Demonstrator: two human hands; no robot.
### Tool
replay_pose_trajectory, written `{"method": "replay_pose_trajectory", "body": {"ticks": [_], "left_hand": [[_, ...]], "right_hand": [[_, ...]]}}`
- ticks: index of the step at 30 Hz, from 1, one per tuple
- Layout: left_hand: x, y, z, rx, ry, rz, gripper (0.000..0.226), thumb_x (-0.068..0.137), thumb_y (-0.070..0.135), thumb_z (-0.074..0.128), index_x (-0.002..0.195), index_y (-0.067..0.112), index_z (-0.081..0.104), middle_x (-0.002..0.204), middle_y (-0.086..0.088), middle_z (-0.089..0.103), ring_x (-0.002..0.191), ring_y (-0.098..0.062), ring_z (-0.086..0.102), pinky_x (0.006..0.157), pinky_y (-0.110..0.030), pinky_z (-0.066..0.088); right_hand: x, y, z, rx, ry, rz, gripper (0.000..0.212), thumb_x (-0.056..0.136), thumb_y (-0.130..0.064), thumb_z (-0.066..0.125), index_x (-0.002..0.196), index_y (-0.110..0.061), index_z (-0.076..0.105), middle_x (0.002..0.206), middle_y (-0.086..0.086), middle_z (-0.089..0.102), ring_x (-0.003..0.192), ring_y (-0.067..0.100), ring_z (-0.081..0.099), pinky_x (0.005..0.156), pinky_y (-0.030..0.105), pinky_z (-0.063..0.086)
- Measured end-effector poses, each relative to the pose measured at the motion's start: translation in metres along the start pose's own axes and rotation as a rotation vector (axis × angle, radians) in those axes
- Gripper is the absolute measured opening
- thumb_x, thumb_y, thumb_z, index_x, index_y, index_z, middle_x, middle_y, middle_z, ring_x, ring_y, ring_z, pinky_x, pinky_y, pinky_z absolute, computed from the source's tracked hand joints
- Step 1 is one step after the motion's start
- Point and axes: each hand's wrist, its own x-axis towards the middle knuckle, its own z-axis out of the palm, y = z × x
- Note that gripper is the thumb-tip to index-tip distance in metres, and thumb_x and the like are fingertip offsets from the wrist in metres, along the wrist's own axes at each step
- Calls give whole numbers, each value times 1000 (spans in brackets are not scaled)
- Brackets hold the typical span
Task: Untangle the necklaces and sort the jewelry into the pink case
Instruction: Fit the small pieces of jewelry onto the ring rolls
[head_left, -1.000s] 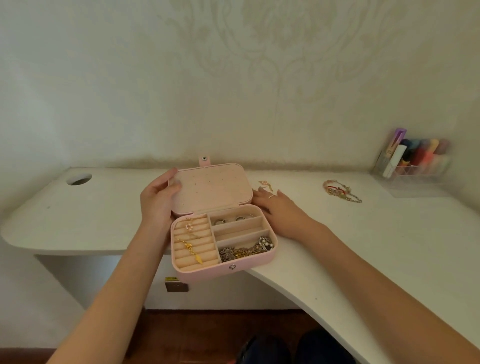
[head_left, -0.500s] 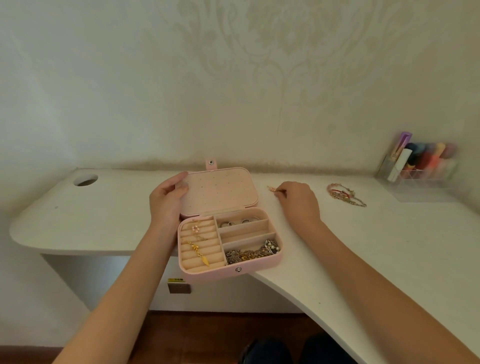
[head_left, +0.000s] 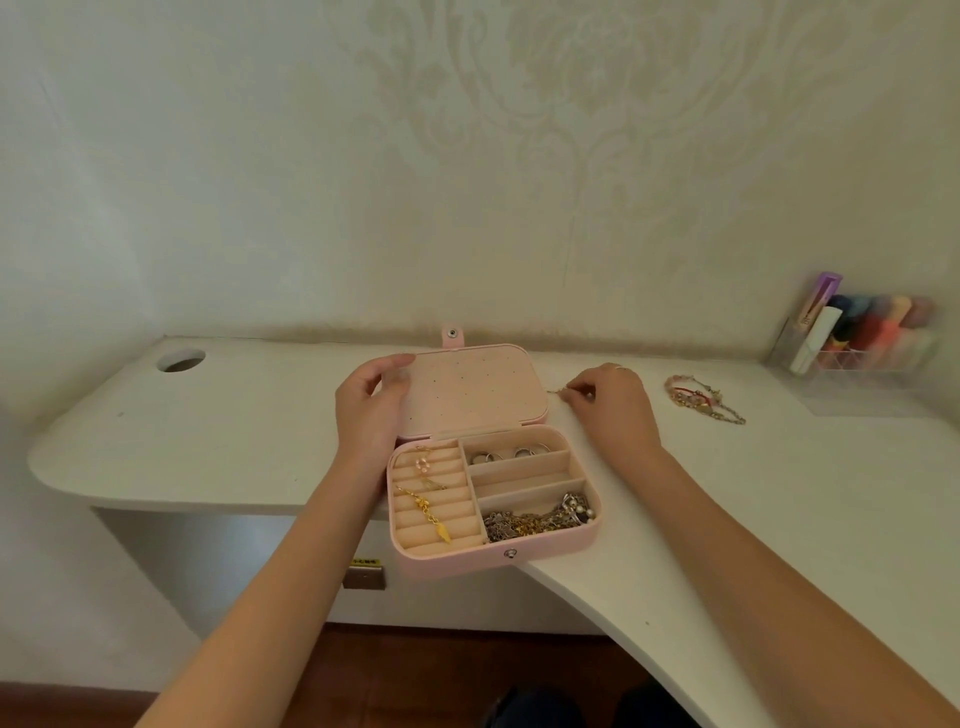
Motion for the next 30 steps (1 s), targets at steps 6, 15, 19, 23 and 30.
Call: {"method": "replay_pose_trajectory", "body": {"ticks": [6, 15, 19, 23, 30], "left_hand": [[-3, 0, 1, 112, -26, 62, 20, 91, 10, 52, 98, 19, 69, 106, 6, 64, 107, -19, 57, 90, -35, 47], [-22, 18, 21, 494, -84, 390, 20, 89, 14, 56, 106, 19, 66, 121, 3, 62, 128, -16, 45, 104, -26, 35], [-44, 46, 24, 184, -472, 265, 25, 87, 25, 65, 111, 19, 67, 109, 10, 68, 105, -1, 61, 94, -23, 47], [-55, 47, 28, 66, -572, 201, 31, 74, 3, 76, 103, 10, 66, 94, -3, 73, 88, -15, 70, 80, -26, 55], [-60, 54, 14, -61, -477, 91, 21, 75, -3, 73, 93, 2, 66, 89, -13, 72, 80, -21, 71, 72, -27, 57]], "right_hand": [[-8, -17, -29, 493, 62, 97, 10, 83, -17, 69, 83, -11, 61, 83, 5, 70, 78, 17, 64, 69, 18, 46], [-39, -59, -76, 790, -438, -7, 6, 87, -4, 63, 90, -10, 63, 71, 7, 71, 66, 19, 70, 70, 33, 56], [-42, -66, -79, 803, -473, -12, 11, 88, -8, 63, 97, -13, 62, 71, 5, 71, 65, 21, 69, 75, 41, 55], [-47, -75, -83, 835, -462, -14, 10, 89, -8, 62, 98, -9, 59, 73, 9, 70, 62, 19, 67, 76, 38, 56], [-52, -81, -84, 863, -432, -36, 10, 91, -3, 57, 94, -11, 63, 74, 5, 70, 66, 15, 67, 72, 25, 55]]}}
